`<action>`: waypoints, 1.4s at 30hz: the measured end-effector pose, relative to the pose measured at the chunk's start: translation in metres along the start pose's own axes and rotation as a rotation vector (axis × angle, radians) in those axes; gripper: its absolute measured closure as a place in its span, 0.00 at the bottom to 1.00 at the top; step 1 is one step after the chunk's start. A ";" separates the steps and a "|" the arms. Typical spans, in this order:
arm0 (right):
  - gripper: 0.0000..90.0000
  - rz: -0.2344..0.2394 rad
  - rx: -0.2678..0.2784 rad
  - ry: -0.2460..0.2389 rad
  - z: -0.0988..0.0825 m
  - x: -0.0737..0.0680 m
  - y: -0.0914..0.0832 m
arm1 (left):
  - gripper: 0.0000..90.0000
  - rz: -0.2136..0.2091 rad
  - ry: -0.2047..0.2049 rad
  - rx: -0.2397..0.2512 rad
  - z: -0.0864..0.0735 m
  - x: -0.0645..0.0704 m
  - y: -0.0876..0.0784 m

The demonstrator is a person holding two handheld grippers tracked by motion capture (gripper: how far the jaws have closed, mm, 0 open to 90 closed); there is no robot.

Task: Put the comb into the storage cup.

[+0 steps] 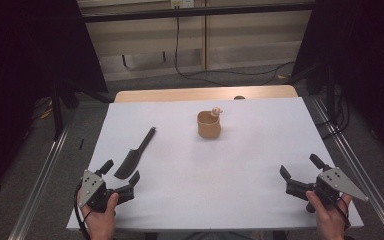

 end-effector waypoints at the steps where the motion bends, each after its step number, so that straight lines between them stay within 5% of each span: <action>1: 0.00 0.002 0.001 0.000 0.000 0.000 0.000 | 0.05 0.000 0.000 0.000 0.000 0.000 0.000; 3: 0.00 0.005 -0.003 0.002 0.000 0.000 0.000 | 0.08 -0.030 0.014 -0.024 0.000 0.001 0.000; 11: 0.00 0.033 -0.013 0.005 -0.002 -0.002 0.001 | 0.07 -0.041 0.000 -0.040 0.000 0.000 0.004; 21: 0.00 0.045 -0.018 0.018 -0.003 -0.003 0.003 | 0.07 -0.072 -0.063 -0.047 0.007 -0.009 0.008; 25: 0.00 0.053 -0.023 0.017 -0.004 -0.003 0.003 | 0.06 -0.120 -0.083 -0.070 0.008 -0.012 0.013; 36: 0.00 0.060 -0.028 0.025 -0.004 -0.005 0.004 | 0.05 -0.144 -0.032 -0.057 0.018 -0.014 0.023; 38: 0.00 0.067 -0.035 0.023 -0.005 -0.005 0.004 | 0.05 -0.128 -0.003 -0.092 0.017 -0.015 0.029; 42: 0.00 0.078 -0.042 0.030 -0.005 -0.005 0.004 | 0.05 -0.136 -0.008 -0.100 0.017 -0.017 0.037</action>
Point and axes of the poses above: each handheld gripper's, and its own axes: y roughly forward along the jaws, z roughly out of its top, x roughly to its right, the point moved 4 cm from there along y, roughly forward along the jaws, and after that the axes turned 15 degrees about x, right-handed, at the moved point
